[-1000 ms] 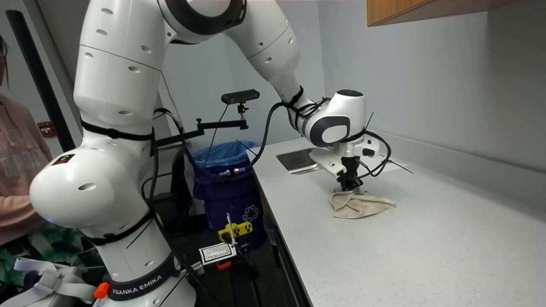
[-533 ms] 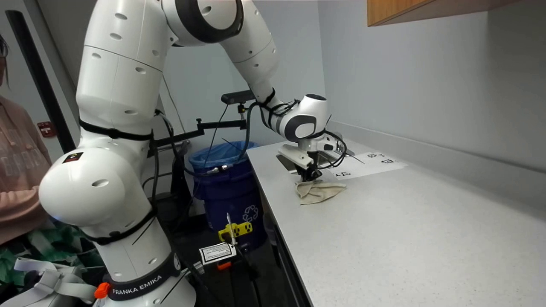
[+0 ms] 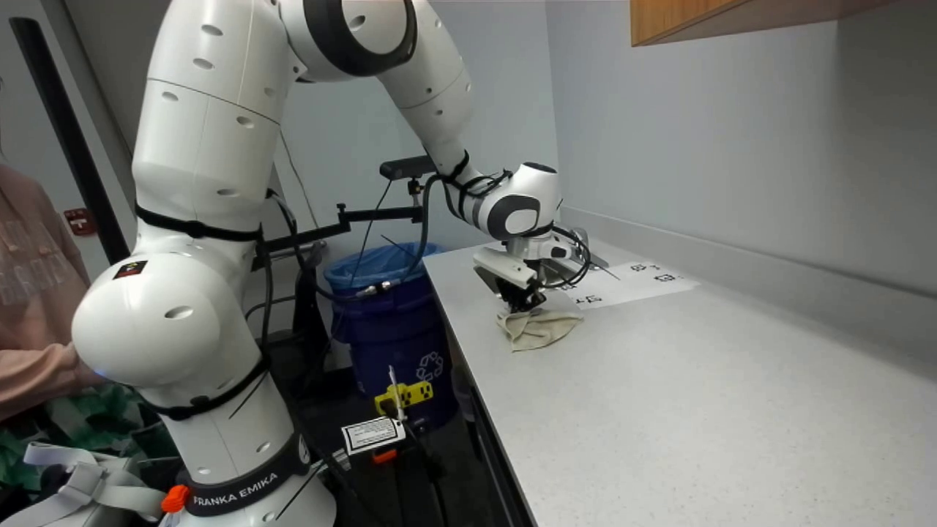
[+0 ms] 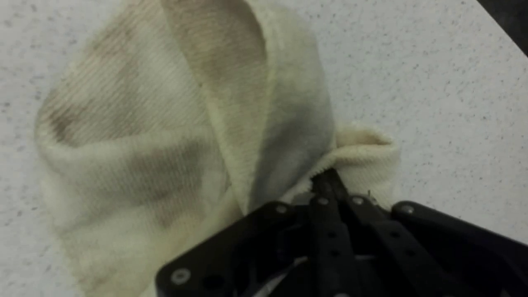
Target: Use the cloth to wipe the surface
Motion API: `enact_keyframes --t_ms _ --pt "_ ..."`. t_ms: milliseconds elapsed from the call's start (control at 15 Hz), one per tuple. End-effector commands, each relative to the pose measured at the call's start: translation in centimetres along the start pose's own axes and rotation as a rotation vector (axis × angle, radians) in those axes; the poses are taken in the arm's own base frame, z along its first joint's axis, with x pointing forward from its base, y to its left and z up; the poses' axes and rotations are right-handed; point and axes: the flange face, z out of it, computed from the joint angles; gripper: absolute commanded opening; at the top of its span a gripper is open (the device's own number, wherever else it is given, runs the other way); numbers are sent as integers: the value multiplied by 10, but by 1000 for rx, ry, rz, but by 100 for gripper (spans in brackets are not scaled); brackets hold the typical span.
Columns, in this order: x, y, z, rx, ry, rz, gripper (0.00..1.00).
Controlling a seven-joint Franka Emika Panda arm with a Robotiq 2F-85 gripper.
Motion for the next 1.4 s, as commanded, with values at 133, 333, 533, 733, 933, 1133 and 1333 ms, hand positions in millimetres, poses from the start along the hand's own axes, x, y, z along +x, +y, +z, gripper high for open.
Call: enact_keyframes --t_ms 133,333,533,733,933,1133,1333 --pt "-1 90 -16 -29 47 136 0" --pt "-12 141 -39 -43 105 248 0" --pt "-28 190 -63 -55 179 370 0" --pt "-44 223 -82 -76 251 471 0" --pt "-54 242 -90 -82 288 527 0" --pt "-61 248 -93 -76 275 534 0" --pt "-45 230 -65 -55 242 511 0"
